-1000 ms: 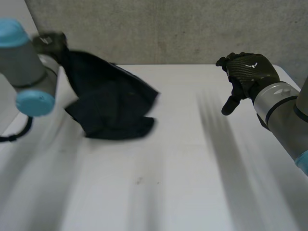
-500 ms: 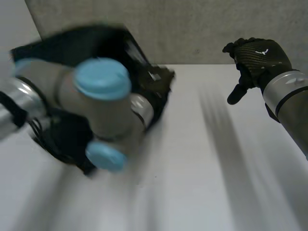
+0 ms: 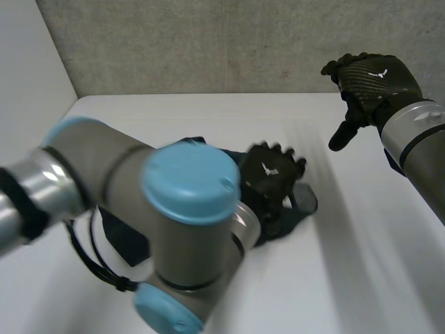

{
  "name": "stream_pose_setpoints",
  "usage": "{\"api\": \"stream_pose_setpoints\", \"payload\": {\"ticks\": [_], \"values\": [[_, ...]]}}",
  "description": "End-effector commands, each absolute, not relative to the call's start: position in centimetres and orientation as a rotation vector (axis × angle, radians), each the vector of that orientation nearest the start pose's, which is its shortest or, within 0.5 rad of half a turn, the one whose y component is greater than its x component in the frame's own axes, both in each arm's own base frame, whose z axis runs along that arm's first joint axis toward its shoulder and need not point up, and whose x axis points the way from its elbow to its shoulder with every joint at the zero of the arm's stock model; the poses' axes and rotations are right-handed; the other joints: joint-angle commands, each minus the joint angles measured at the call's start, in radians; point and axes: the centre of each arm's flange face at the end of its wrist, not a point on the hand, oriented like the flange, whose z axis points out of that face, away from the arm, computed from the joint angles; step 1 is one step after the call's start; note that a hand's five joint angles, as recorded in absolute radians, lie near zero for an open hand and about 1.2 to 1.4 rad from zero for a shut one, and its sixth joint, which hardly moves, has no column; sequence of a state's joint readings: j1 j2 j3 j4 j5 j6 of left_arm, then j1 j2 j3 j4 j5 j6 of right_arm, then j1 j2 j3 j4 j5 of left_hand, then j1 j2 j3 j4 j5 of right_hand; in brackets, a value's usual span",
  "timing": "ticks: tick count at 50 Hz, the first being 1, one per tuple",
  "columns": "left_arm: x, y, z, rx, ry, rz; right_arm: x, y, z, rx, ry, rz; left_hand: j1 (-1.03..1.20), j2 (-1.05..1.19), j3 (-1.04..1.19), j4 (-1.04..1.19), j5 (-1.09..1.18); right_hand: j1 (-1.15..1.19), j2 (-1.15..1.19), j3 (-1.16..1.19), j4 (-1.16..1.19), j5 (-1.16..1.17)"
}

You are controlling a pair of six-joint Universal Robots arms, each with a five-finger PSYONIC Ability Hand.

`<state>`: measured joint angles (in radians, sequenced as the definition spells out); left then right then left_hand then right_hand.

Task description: Fold the shorts.

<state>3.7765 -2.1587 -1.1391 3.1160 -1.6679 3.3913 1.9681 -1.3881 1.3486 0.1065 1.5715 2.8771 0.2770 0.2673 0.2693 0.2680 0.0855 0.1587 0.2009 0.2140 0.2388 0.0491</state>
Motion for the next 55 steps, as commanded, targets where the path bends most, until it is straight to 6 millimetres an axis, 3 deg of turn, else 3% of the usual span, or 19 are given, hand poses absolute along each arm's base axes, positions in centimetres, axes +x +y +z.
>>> {"api": "stream_pose_setpoints", "payload": {"ticks": [1,9,18,25,31,37,41,42,44,49,52,55], "values": [[-36.2,-16.0,27.0,1.256,2.286,-2.284,25.4,-26.6,30.3,-0.818,2.136,-2.095,-0.037,-0.027,-0.029,-0.028,-0.020,0.016,-0.026,-0.039,-0.064,-0.049],[-30.1,-18.2,28.1,1.029,2.283,-2.243,25.6,-25.9,29.3,-0.978,2.171,-2.042,-0.037,-0.027,-0.029,-0.028,-0.020,0.016,-0.026,-0.039,-0.064,-0.049],[-25.1,-21.5,23.8,0.835,2.394,-1.983,28.5,-22.4,24.8,-1.201,2.051,-1.728,-0.031,-0.022,-0.023,-0.022,-0.014,0.016,-0.026,-0.039,-0.064,-0.049],[-24.4,-21.9,21.2,0.819,2.428,-1.901,32.4,-19.2,22.0,-1.214,1.953,-1.570,-0.022,-0.013,-0.015,-0.013,-0.005,0.016,-0.026,-0.039,-0.064,-0.049],[-24.1,-22.7,20.2,0.793,2.425,-1.891,33.8,-19.2,20.5,-1.122,1.967,-1.489,-0.011,-0.001,-0.003,-0.002,0.006,0.016,-0.026,-0.039,-0.064,-0.049],[-23.8,-22.1,19.1,0.800,2.458,-1.832,34.8,-18.2,20.2,-1.142,1.949,-1.503,0.048,0.058,0.056,0.057,0.065,0.016,-0.026,-0.039,-0.064,-0.049],[-23.6,-21.0,18.2,0.826,2.490,-1.784,35.0,-18.9,19.9,-1.132,1.951,-1.581,0.124,0.134,0.132,0.133,0.141,0.524,0.482,0.469,0.444,0.459],[-23.6,-20.9,18.0,0.831,2.494,-1.779,35.2,-19.2,19.5,-1.138,1.941,-1.598,0.142,0.152,0.150,0.151,0.159,0.912,0.870,0.856,0.832,0.847],[-23.5,-20.5,17.7,0.837,2.503,-1.763,35.4,-19.4,19.3,-1.142,1.924,-1.617,0.160,0.169,0.167,0.169,0.177,1.236,1.194,1.181,1.156,1.171],[-23.3,-20.1,17.2,0.844,2.516,-1.740,36.6,-21.3,19.5,-1.091,1.886,-1.710,0.160,0.169,0.167,0.169,0.177,1.238,1.195,1.182,1.157,1.173],[-23.4,-20.0,17.2,0.846,2.517,-1.742,36.8,-24.0,20.1,-1.000,1.921,-1.820,0.160,0.169,0.167,0.169,0.177,1.238,1.195,1.182,1.157,1.173],[-23.4,-20.0,17.2,0.847,2.515,-1.746,35.5,-27.9,20.7,-0.858,2.015,-1.966,0.160,0.169,0.167,0.169,0.177,1.238,1.195,1.182,1.157,1.173]]}}
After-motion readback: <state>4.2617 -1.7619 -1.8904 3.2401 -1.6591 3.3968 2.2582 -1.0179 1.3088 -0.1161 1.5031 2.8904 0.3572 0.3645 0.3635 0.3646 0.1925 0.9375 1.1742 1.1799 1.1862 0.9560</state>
